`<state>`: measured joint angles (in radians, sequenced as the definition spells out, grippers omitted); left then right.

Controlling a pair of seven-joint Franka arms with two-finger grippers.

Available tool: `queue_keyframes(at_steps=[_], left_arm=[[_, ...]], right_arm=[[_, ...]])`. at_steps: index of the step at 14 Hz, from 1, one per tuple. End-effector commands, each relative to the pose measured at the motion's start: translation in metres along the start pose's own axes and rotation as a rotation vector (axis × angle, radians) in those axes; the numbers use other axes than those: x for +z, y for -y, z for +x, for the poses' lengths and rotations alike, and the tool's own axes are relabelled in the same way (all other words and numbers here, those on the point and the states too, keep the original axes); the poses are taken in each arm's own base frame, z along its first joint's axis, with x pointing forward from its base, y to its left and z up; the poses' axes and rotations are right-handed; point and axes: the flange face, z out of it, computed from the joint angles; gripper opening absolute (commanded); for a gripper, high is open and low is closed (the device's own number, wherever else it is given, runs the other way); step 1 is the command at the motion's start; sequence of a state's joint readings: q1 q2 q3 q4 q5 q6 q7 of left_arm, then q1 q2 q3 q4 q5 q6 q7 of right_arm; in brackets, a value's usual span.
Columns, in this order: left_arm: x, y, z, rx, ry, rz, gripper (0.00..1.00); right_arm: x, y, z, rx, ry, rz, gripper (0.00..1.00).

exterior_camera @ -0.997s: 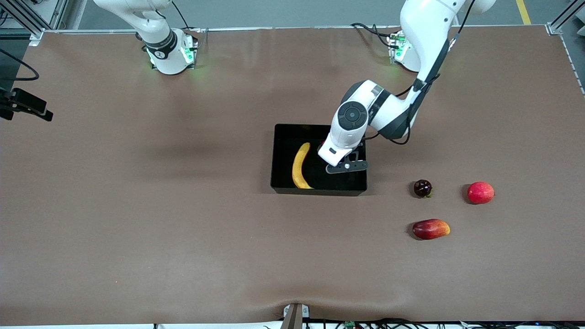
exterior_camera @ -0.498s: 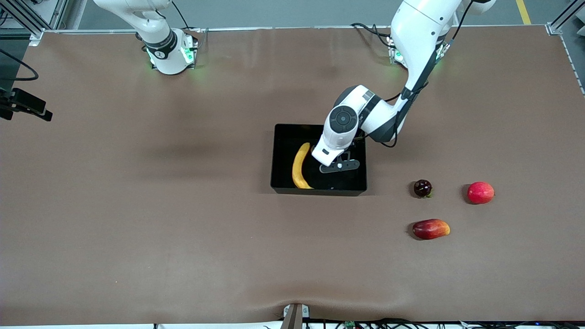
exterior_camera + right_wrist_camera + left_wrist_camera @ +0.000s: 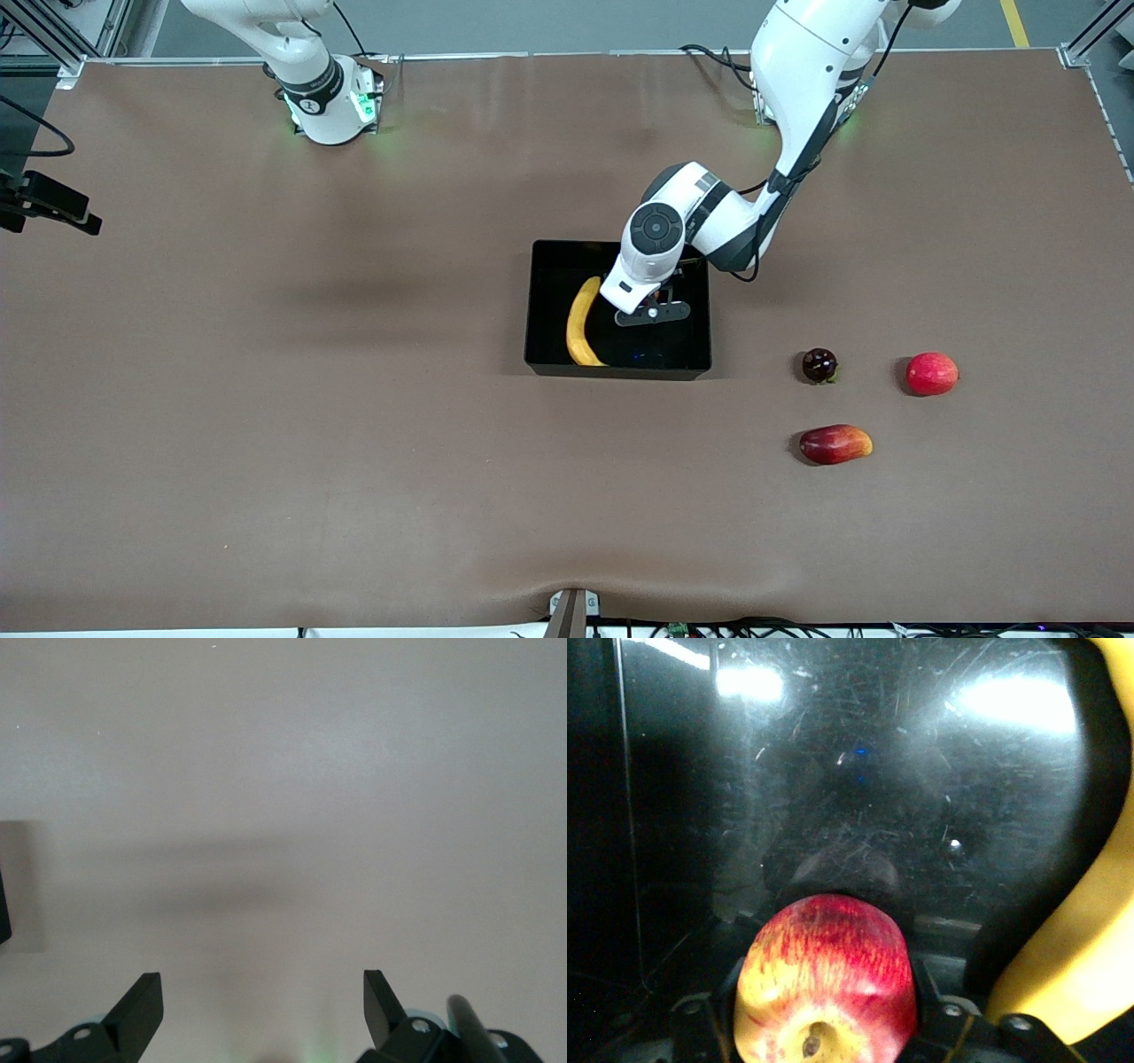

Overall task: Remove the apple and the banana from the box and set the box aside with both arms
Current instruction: 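Grasp the red-yellow apple with the left gripper and lift it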

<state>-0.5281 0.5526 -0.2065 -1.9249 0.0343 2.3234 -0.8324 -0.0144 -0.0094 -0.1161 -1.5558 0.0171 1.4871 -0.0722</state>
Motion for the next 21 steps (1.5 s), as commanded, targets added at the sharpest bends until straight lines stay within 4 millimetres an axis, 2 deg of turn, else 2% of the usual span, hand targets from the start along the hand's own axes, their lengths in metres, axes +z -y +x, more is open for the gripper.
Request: queue_keyframes(at_steps=[1,3,7,10,12,15,18,21], left_arm=[[-0.016,-0.002,-0.001,0.011,-0.015,-0.002,0.00],[-0.046,-0.002,0.005,0.010,-0.027,0.005,0.00],[-0.147,0.002,0.022,0.036,-0.041,0.027,0.00],[-0.219,0.048,0.052,0.049,-0.104,-0.030,0.00],[-0.240,0.095,0.075,0.082,-0.109,-0.026,0.00],[-0.237,0.181,0.122,0.144,-0.076,-0.011,0.00],[-0.212,0.267,0.167,0.096,-0.060,0.025,0.00],[-0.168,0.323,0.204,0.055,-0.076,0.028,0.00]], right_arm=[[-0.003,-0.001,-0.005,-0.001,-0.003,0.008,1.00],[-0.003,-0.002,-0.005,0.001,-0.003,0.008,1.00],[-0.003,-0.002,-0.005,0.001,-0.005,0.008,1.00],[-0.004,-0.003,-0.005,0.002,-0.008,0.007,1.00],[-0.004,-0.003,-0.004,0.004,-0.008,0.007,1.00],[-0.003,-0.003,-0.003,0.004,-0.003,0.007,1.00],[-0.002,-0.003,-0.003,0.004,-0.002,0.007,1.00],[-0.002,-0.003,-0.003,0.004,-0.002,0.007,1.00]])
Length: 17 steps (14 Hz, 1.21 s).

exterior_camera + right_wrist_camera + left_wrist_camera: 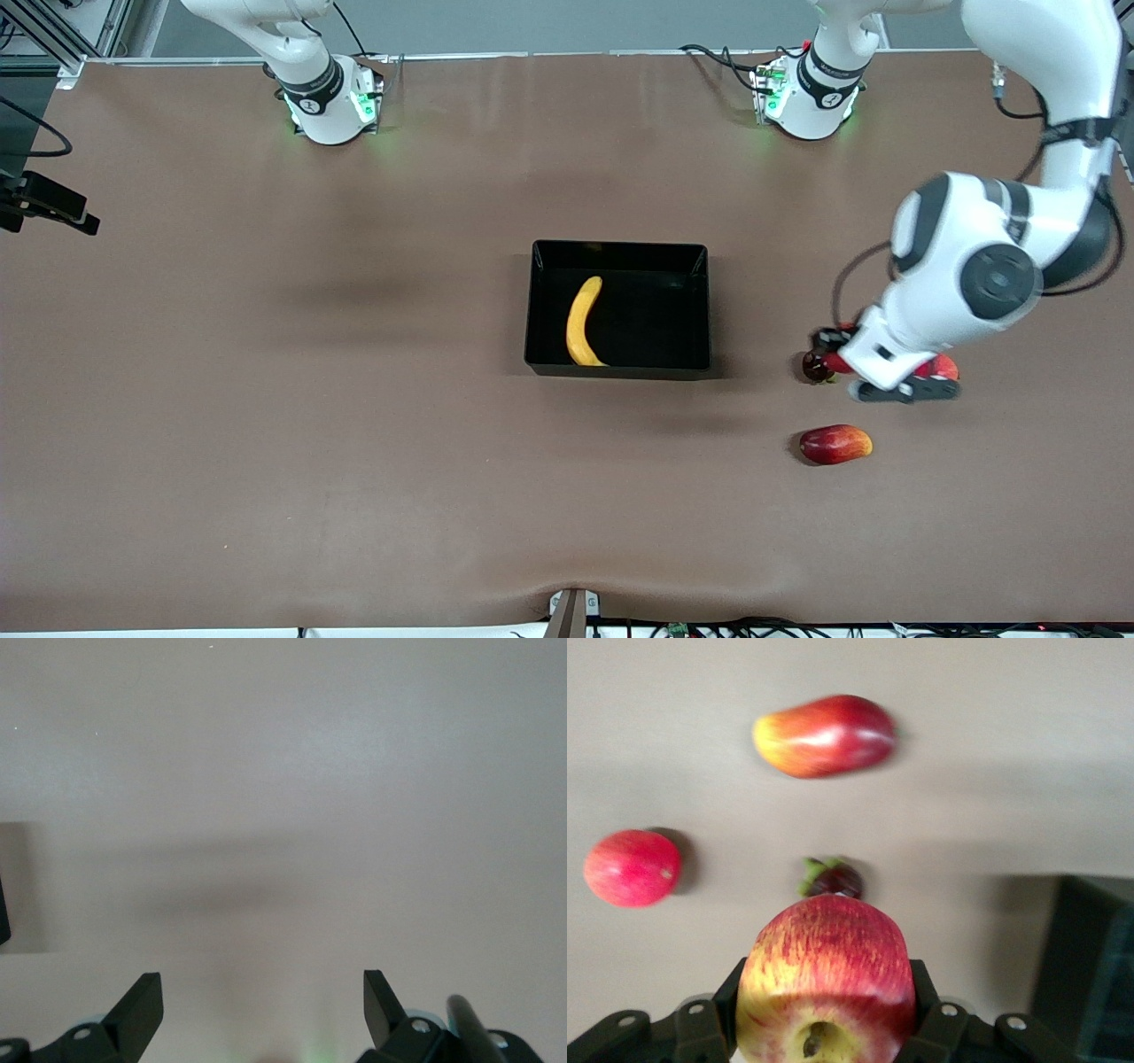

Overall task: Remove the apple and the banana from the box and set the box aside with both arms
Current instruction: 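Carry the apple beside the red apple and release it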

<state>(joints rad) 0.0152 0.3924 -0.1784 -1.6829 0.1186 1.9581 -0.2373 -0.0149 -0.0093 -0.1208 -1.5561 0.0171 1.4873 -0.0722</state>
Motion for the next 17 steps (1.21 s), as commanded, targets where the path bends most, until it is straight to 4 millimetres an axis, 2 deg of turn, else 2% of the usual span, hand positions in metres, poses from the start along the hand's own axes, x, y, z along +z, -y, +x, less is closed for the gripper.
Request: queue_keyframes(at_steps=[1,3,6,7,10,13,14,16,17], left_arm=[[0.042,0.027,0.023,-0.008,-0.023,0.002,0.00],[0.081,0.050,0.034,-0.018,-0.025,0.001,0.00],[0.118,0.063,0.040,-0.009,-0.018,0.027,0.00],[0.125,0.070,0.041,-0.015,-0.015,0.030,0.00],[0.152,0.072,0.039,-0.016,0.023,0.027,0.00],[0.163,0.079,0.038,-0.026,0.041,0.024,0.00],[0.166,0.080,0.039,-0.028,0.044,0.023,0.05],[0.168,0.082,0.039,-0.033,0.048,0.021,0.36],[0.169,0.081,0.038,-0.036,0.049,0.021,0.69]], right_arm=[[-0.002,0.000,-0.003,-0.003,-0.002,0.007,1.00],[-0.003,-0.001,-0.003,-0.001,-0.003,0.007,1.00],[-0.003,0.000,-0.003,-0.003,-0.003,0.007,1.00],[-0.003,0.000,-0.003,-0.003,-0.003,0.007,1.00],[-0.003,0.000,-0.003,-0.003,-0.003,0.007,1.00],[-0.003,-0.001,-0.003,-0.001,-0.003,0.007,1.00],[-0.003,0.000,-0.003,-0.003,-0.003,0.007,1.00],[-0.003,0.000,-0.003,-0.003,-0.003,0.007,1.00],[-0.003,0.000,-0.003,-0.003,-0.003,0.007,1.00]])
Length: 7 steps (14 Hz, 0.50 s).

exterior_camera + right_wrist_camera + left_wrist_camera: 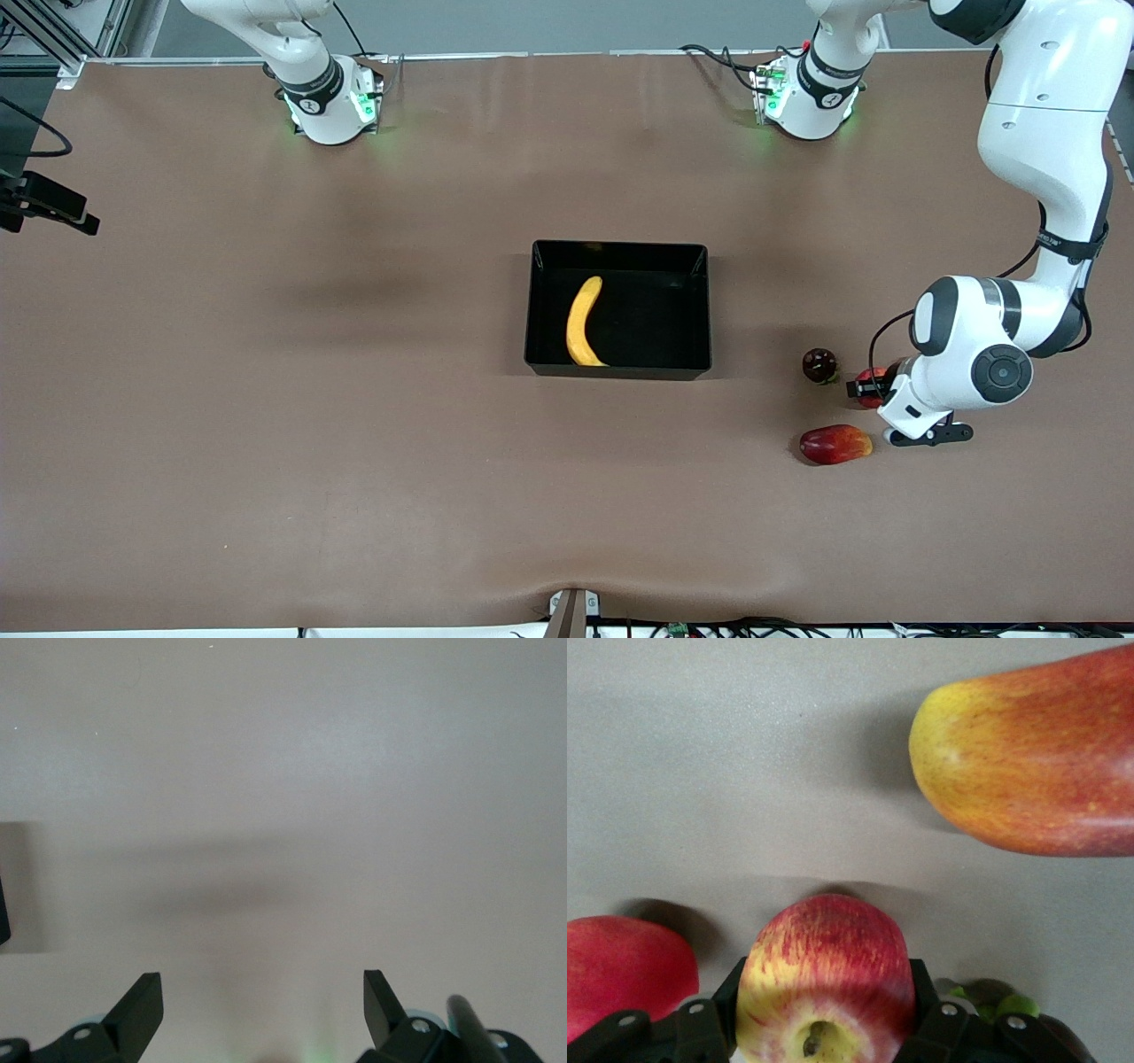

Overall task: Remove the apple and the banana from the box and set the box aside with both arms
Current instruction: 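Carry the apple beside the red apple and release it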

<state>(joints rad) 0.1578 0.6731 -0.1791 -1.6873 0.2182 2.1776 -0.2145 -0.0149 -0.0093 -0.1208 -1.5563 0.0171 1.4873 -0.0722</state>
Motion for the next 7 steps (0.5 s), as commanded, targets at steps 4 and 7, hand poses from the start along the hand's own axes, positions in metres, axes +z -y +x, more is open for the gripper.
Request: queue_keyframes(at_steps=[4,7], left_arm=[[-0.051,0.012,-0.003,0.005,-0.035,0.025,1.00],[-0.123,-0.005,-0.020,0.020,-0.067,0.028,1.00]], right_arm=[[-0.003,-0.001,-0.003,-0.001,-0.003,0.007,1.00],[-0.003,-0.001,-0.003,-0.001,-0.005,0.007,1.00]])
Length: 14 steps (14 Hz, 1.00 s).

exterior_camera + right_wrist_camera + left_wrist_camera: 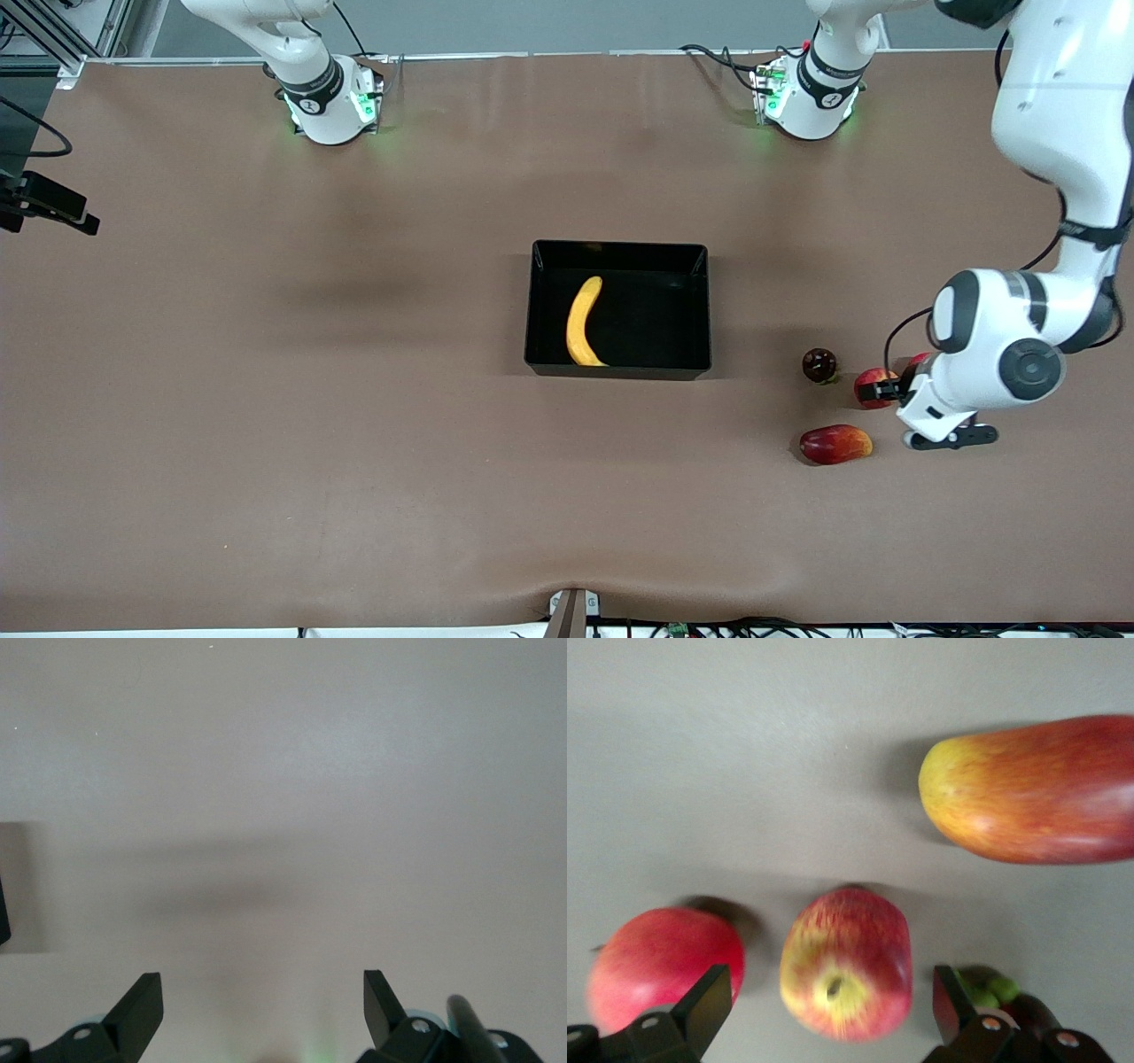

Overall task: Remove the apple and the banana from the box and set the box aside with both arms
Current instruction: 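Carry the apple beside the red apple and release it, then move the left gripper back into the box over the banana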

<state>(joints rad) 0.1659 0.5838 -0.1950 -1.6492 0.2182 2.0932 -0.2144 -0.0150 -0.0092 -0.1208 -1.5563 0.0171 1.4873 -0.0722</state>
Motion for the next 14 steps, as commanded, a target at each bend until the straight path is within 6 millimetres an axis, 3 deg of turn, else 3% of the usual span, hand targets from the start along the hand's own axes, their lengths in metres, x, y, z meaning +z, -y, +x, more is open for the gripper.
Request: queue_keyframes(at_steps=[1,3,6,10,11,14], left_arm=[[-0.073,-0.033,-0.026,0.056,-0.026,0.007,1.00],[-0.112,-0.081,-0.046,0.119,-0.050,-0.004,1.00],[-0.132,-0.174,-0.079,0.163,-0.060,-0.052,1.00],[-0.116,-0.319,-0.125,0.064,-0.023,-0.108,1.00],[-0.105,-0.348,-0.140,0.062,-0.005,-0.106,1.00],[-0.069,-0.409,-0.160,0.084,0.008,-0.155,1.00]], right_arm=[[-0.002,-0.001,-0.002,-0.001,-0.004,0.007,1.00],[-0.002,-0.001,-0.002,-0.001,-0.004,0.007,1.00],[-0.002,-0.001,-0.002,-0.001,-0.003,0.007,1.00],[-0.003,-0.001,-0.002,0.000,-0.005,0.006,1.00],[-0.002,0.000,-0.002,0.000,-0.004,0.008,1.00],[0.001,0.000,0.002,0.000,0.001,0.007,1.00]])
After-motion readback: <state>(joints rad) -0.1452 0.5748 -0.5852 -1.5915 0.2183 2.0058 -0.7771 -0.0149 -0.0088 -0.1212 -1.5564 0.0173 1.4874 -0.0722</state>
